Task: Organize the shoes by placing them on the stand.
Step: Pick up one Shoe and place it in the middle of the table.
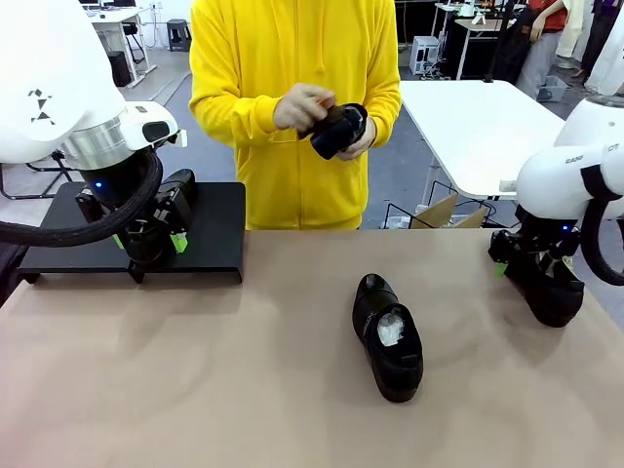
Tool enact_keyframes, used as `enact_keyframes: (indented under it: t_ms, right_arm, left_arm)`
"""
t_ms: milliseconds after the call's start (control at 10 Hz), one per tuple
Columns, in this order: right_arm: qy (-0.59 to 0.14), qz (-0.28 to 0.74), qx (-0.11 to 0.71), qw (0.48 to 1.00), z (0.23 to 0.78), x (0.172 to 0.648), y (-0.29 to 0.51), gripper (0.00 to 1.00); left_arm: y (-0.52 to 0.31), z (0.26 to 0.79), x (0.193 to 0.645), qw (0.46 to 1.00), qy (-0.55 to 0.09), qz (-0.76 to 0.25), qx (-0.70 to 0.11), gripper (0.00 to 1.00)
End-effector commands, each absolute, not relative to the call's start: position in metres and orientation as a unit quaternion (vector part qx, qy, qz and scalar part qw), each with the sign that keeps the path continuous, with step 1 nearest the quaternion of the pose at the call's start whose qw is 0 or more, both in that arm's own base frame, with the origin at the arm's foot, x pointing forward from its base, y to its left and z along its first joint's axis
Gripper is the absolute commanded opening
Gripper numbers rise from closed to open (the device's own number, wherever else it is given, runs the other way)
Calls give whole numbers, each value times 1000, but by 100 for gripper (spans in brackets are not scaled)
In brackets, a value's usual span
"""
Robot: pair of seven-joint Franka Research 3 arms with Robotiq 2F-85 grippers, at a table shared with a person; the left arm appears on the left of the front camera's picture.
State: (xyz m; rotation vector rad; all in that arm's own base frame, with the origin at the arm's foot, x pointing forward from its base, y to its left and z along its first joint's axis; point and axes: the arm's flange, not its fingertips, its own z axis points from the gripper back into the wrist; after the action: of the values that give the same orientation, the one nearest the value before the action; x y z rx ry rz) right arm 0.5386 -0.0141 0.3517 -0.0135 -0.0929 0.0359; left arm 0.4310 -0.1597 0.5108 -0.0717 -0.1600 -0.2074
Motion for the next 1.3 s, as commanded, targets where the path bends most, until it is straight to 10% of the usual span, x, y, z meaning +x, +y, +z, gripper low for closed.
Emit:
enact_keyframes:
  t_ms: [0, 300, 800, 1200]
  right_arm:
    - [-57, 4, -32, 998, 350, 553, -10, 100]
    - [-39, -13, -51, 998, 339, 562, -15, 88]
    - [-16, -20, -43, 999, 330, 567, -20, 0]
    - [-3, -38, -45, 998, 329, 568, -30, 0]
  left_arm:
    - [-158, 511, 428, 991, -82, -102, -38, 100]
    - [-158, 511, 428, 991, -82, -102, -38, 100]
    - [-158, 511, 428, 991, -82, -102, -38, 100]
    - [-158, 511, 428, 991, -82, -102, -38, 100]
